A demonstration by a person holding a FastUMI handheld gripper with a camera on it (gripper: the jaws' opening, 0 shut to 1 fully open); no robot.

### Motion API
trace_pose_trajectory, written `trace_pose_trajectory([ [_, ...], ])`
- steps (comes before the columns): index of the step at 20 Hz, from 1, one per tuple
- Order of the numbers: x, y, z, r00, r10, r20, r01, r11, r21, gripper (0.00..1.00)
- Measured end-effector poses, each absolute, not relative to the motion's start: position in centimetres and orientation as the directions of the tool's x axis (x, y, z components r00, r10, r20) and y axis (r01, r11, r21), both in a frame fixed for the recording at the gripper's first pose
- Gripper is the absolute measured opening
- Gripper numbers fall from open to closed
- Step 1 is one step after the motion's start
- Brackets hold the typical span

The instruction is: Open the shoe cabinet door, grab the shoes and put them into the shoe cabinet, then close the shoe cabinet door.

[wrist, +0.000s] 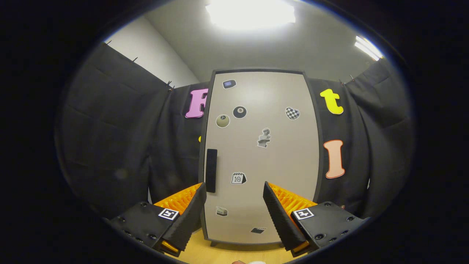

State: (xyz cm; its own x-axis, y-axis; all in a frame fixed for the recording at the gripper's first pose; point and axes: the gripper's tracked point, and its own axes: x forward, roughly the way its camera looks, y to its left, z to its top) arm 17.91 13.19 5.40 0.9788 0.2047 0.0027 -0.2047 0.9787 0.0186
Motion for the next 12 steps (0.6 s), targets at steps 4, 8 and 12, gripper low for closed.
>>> trace_pose_trajectory([
  [4,23.0,15.9,5.0,0.975,0.222,-0.013,-0.222,0.975,0.010,0.97],
  [8,27.4,18.4,3.5,0.970,0.236,-0.063,-0.234,0.972,0.039,0.97],
  [12,30.4,20.8,1.0,0.953,0.262,-0.153,-0.251,0.964,0.083,0.97],
])
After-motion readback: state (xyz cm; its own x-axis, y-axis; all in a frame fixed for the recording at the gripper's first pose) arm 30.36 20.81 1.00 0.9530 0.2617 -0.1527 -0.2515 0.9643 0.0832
